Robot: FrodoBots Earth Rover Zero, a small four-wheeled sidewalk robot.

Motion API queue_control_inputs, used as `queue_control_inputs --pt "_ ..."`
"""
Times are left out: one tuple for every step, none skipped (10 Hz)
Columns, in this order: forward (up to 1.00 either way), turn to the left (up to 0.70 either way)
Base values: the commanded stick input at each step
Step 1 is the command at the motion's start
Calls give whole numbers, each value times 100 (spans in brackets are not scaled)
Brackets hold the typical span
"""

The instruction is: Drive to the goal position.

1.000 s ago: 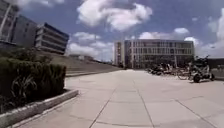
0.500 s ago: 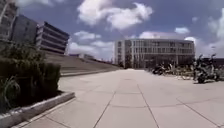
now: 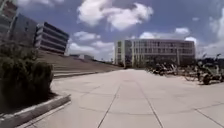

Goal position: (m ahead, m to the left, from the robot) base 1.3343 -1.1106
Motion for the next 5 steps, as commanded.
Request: queue_control_inputs --pt "50 0" --pt "50 0" --pt "50 0" --pt "50 0" --pt "50 0"
